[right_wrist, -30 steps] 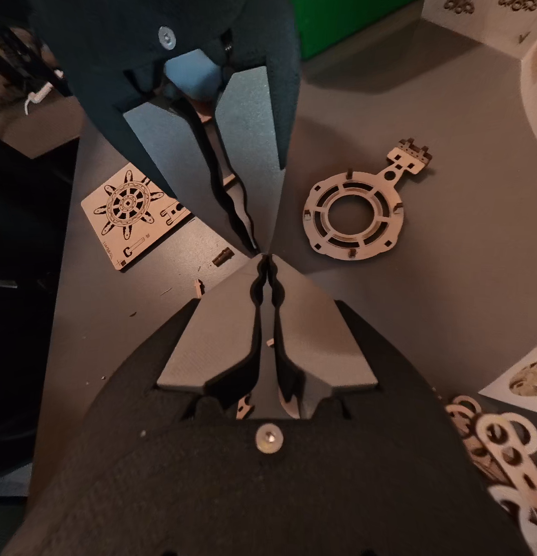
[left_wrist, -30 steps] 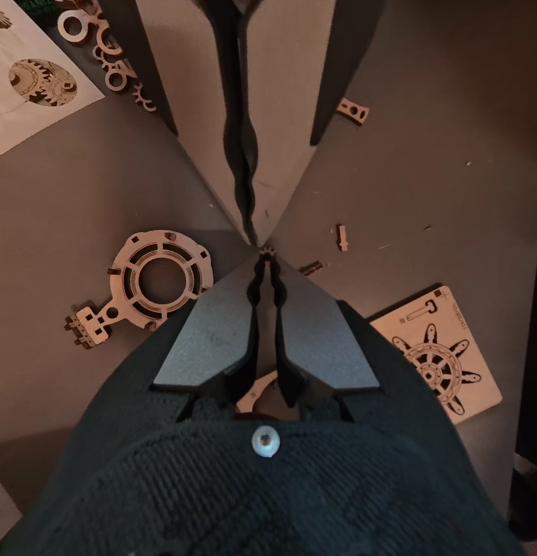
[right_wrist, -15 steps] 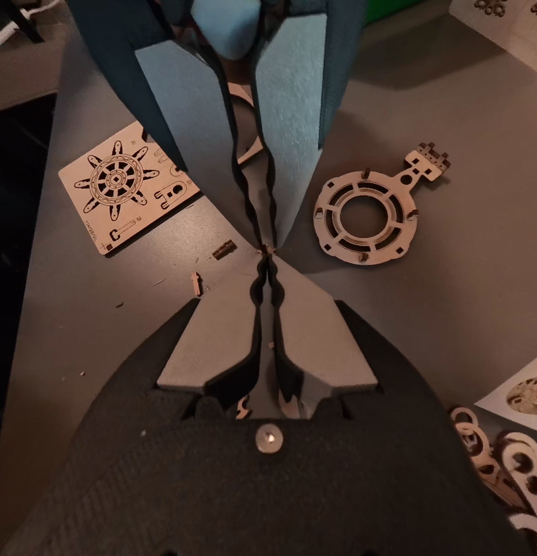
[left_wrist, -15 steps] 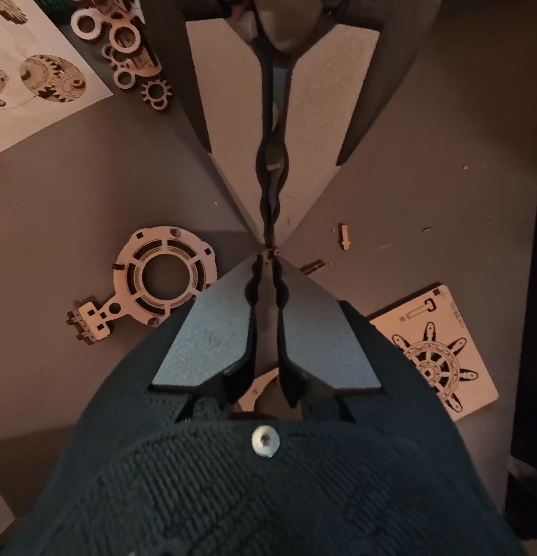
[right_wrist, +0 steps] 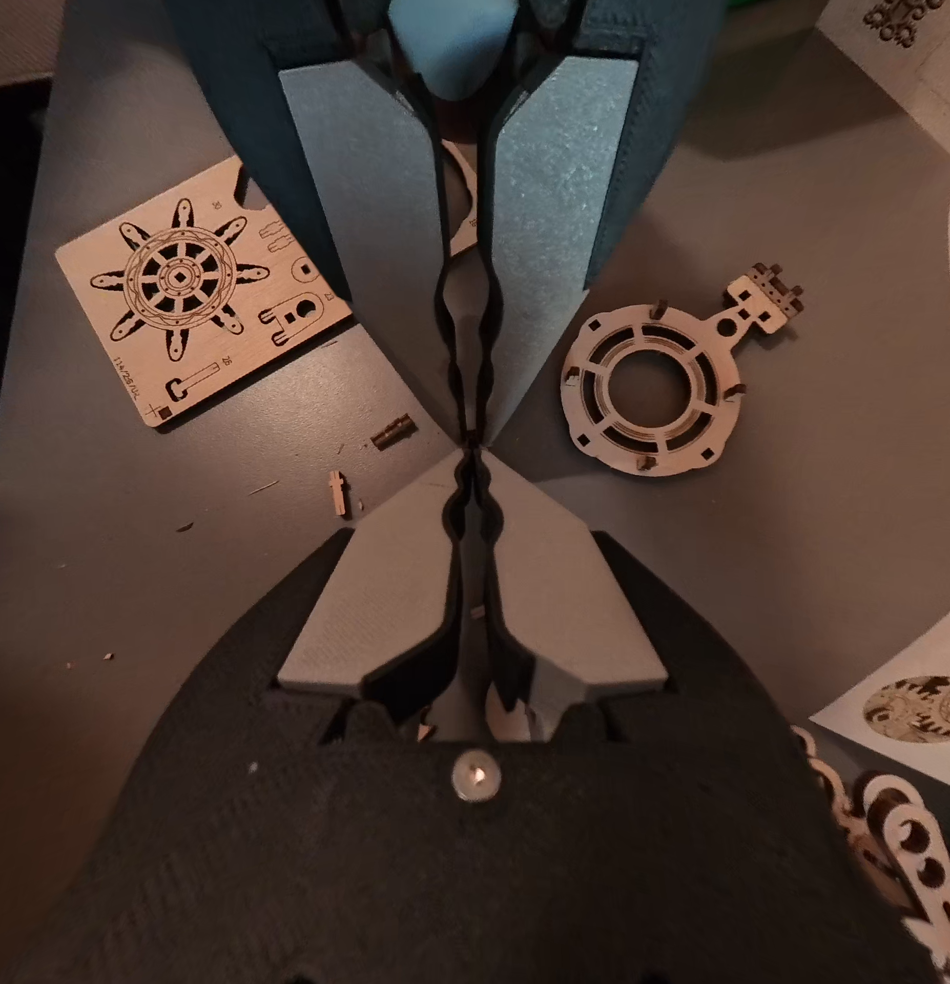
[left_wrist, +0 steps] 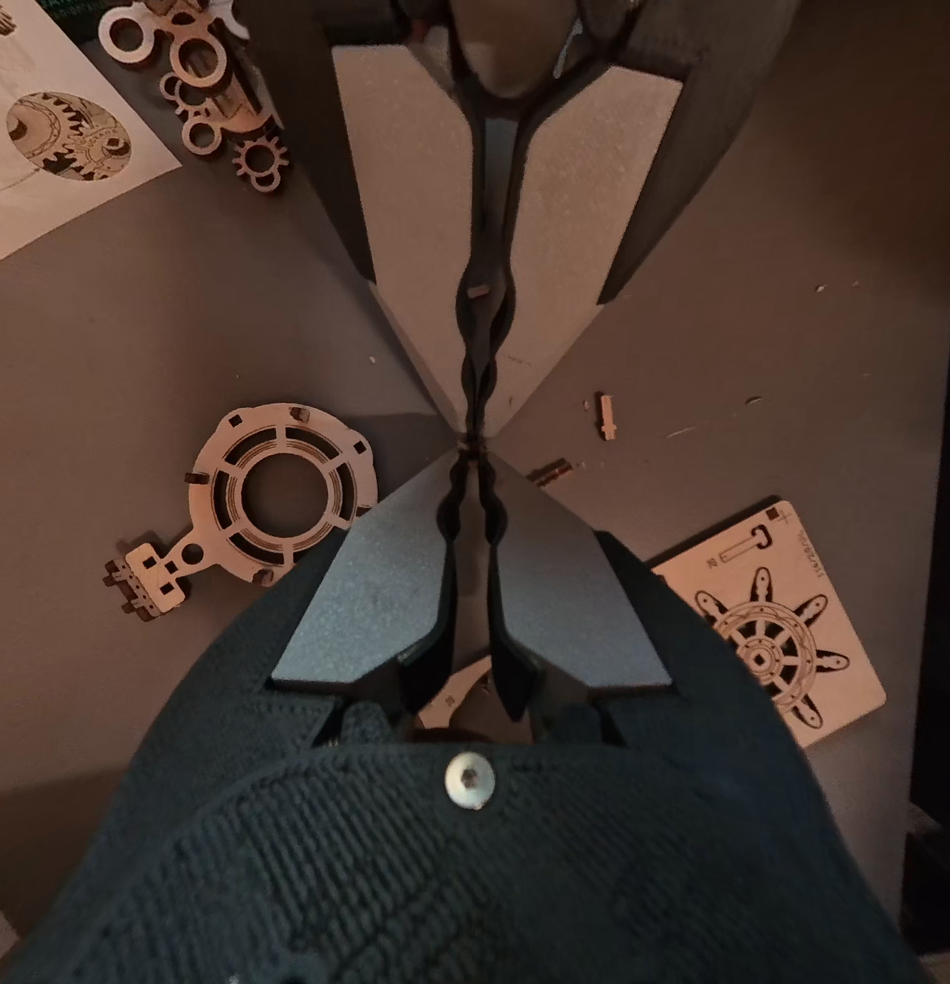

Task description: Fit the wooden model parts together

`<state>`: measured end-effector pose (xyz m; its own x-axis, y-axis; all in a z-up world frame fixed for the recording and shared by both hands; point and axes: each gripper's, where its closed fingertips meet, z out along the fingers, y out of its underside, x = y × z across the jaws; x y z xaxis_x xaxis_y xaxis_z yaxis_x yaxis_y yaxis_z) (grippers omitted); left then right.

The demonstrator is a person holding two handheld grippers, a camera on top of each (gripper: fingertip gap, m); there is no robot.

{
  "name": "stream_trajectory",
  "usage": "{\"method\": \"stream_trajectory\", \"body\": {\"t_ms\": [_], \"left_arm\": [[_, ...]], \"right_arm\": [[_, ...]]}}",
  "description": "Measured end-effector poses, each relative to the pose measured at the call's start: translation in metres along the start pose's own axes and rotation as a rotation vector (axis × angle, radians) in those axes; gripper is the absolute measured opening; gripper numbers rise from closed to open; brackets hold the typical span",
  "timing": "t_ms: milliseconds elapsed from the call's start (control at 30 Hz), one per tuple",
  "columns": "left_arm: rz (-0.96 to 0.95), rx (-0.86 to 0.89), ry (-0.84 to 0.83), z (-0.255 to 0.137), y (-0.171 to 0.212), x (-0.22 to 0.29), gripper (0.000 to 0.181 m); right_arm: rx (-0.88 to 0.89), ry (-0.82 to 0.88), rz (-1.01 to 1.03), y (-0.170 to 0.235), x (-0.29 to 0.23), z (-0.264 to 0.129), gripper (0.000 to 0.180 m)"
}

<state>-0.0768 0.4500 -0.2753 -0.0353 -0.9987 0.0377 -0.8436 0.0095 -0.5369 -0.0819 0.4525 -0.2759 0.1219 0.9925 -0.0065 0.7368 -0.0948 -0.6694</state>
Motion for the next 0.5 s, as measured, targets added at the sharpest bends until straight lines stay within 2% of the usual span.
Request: {"method": "stream_trajectory", "body": {"t_ms": [367,500], "left_arm": [[-0.01,0.009,0.0,-0.0019,0.0003,-0.001,0.007],[-0.016,0.023,0.005,-0.007,0.0008,-0.002,0.002]], "right_arm": [[0.02,-0.015,0.005,-0.0029,-0.0015,-0.0026,0.0],[0.023,-0.014,0.006,-0.0032,-0.001,-0.0035,0.0]]}}
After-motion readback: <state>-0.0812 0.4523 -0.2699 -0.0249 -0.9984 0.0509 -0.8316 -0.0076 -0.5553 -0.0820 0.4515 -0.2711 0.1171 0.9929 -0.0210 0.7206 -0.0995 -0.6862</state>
